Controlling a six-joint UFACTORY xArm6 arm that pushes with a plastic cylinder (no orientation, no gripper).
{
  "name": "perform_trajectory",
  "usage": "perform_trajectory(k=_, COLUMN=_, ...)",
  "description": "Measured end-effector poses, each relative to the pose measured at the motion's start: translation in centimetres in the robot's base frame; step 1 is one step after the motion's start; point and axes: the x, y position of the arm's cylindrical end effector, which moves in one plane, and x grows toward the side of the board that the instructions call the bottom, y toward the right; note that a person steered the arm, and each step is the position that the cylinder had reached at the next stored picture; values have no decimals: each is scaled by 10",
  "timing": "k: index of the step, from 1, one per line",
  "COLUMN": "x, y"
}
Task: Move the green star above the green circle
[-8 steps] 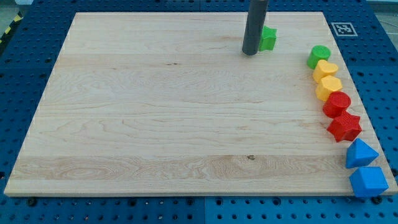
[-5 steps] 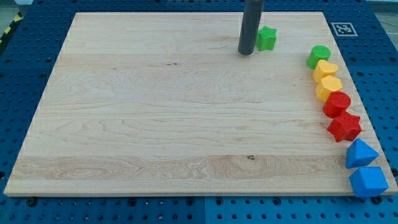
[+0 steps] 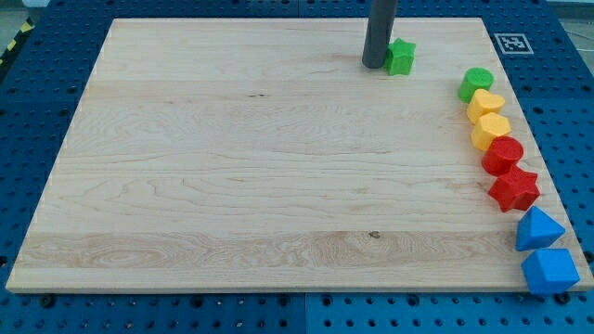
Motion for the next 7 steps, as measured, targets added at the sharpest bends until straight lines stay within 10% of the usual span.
perform_trajectory(k=7, x=4, y=35)
